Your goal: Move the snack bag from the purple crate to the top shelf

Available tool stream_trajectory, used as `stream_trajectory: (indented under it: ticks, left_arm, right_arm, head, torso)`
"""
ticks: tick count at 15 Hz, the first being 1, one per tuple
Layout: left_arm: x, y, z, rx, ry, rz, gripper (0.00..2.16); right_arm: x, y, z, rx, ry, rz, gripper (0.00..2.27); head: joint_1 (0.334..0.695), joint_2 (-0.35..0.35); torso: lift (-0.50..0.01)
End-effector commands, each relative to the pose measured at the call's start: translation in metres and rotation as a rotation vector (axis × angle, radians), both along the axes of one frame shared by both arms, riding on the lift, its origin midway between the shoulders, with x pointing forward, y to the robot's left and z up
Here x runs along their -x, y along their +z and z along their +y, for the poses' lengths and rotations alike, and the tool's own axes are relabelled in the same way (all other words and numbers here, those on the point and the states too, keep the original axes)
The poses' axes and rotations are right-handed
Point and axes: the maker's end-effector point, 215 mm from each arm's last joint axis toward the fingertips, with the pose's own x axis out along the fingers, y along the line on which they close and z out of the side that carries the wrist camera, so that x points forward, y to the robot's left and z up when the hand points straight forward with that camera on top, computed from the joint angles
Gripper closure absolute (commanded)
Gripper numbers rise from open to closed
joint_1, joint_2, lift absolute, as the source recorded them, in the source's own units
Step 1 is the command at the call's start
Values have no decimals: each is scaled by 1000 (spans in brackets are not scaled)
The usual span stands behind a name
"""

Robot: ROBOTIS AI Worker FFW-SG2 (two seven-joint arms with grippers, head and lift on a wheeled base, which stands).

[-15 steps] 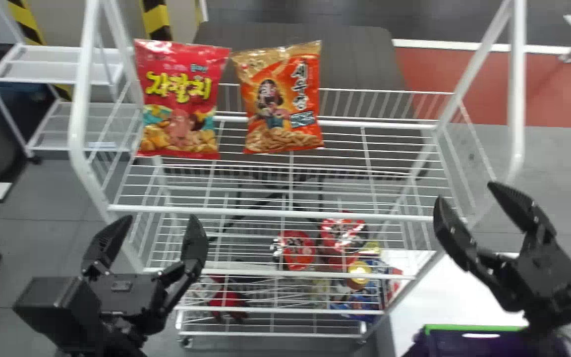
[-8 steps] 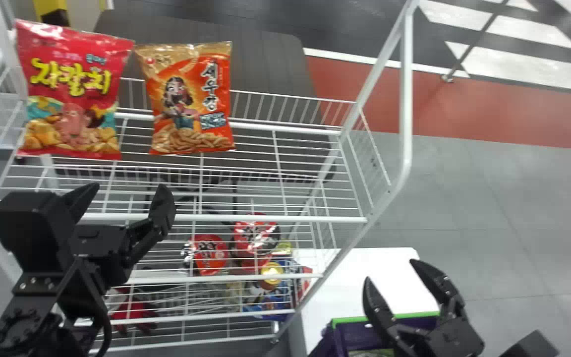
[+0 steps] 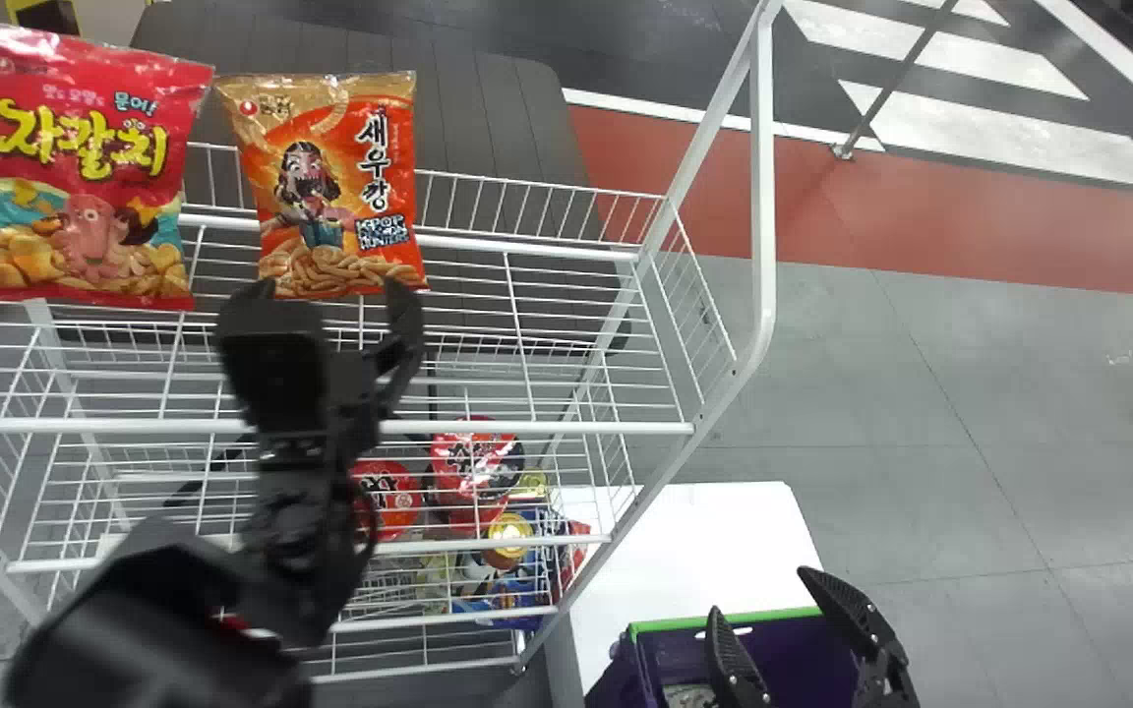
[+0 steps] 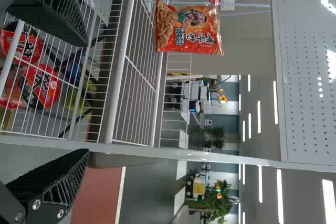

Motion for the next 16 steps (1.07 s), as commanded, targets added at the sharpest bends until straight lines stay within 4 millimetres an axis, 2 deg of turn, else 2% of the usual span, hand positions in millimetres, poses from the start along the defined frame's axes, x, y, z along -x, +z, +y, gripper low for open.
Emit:
stream_trajectory:
  ticks: [1,3,5,7,9,11,14,16]
  left_arm:
    - [-18,-17,-8,-91,4,-31,154]
    - [-26,-28,-5,-161,54,-55,154]
    - [-32,-40,9,-182,89,-53,157]
    - [-41,-38,23,-155,126,-57,174]
    - [-52,-36,27,-115,132,-35,174]
    - [-62,-36,26,-56,116,-4,174]
    - [-70,-28,8,-23,32,-9,171]
    - [-74,-30,4,-37,4,-10,171]
  right_arm:
    - [5,2,-4,5,-10,-12,97]
    - [9,3,-11,13,-21,-22,97]
    - [12,2,-15,16,-29,-26,97]
    - [12,6,-16,23,-29,-37,97]
    - [13,7,-15,23,-29,-44,97]
    - [13,9,-14,23,-31,-53,97]
    - [15,5,-14,22,-33,-48,97]
    - [15,7,-13,26,-33,-57,97]
  head:
    - [695,-350]
    - [695,-350]
    - [695,-350]
    - [695,-350]
    - [695,-350]
    - [695,-350]
    - [695,-350]
    - [695,-350]
  torso:
    - [1]
    - [1]
    - [1]
    - [1]
    - [1]
    - [1]
    - [1]
    - [1]
